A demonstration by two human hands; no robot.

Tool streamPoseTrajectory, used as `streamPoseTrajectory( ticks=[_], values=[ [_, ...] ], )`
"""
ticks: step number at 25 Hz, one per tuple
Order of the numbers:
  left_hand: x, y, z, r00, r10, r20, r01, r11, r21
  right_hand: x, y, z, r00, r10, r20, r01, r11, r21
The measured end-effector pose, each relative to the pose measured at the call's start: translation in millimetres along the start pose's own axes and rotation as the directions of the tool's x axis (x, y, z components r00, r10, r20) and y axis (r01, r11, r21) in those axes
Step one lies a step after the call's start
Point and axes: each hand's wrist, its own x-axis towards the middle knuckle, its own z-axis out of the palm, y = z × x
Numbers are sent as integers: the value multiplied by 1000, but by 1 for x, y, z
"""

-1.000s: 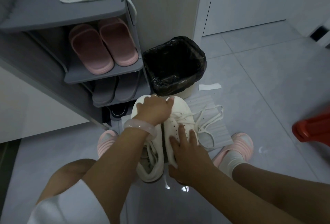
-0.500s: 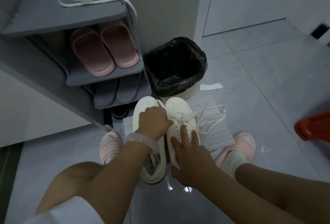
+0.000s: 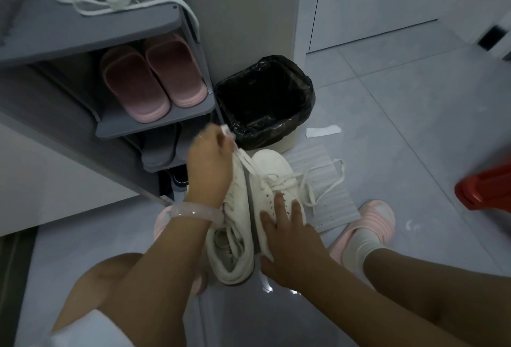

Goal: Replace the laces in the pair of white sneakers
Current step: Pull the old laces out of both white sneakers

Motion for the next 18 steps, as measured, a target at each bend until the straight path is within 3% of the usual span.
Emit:
streamPoseTrajectory(
  ticks=[2,3,5,10,14,16,18],
  values=[
    [-16,-10,18,938,-63,341,14,990,143,0,-1,-1,1000,5,-6,-5,1000,7],
    [-25,-14,29,895,-86,438,4,983,185,0,-1,0,1000,6,-8,-6,1000,14],
    [-39,-14,43,870,-87,486,-30,973,228,0,-1,0,1000,4,-8,-3,1000,21],
    [-39,-6,43,932,125,340,-224,936,272,-1,-2,0,1000,10,-8,-10,1000,19],
    [-5,4,2,991,135,-24,-132,986,99,-2,-2,-3,1000,6,3,-6,1000,2],
    [11,0,-24,975,96,-199,-84,994,65,-2,-3,-3,1000,9,14,-9,1000,-4],
    [15,-3,-40,958,56,-280,-43,998,52,-3,-4,-4,1000,12,22,-12,1000,-12]
  ],
)
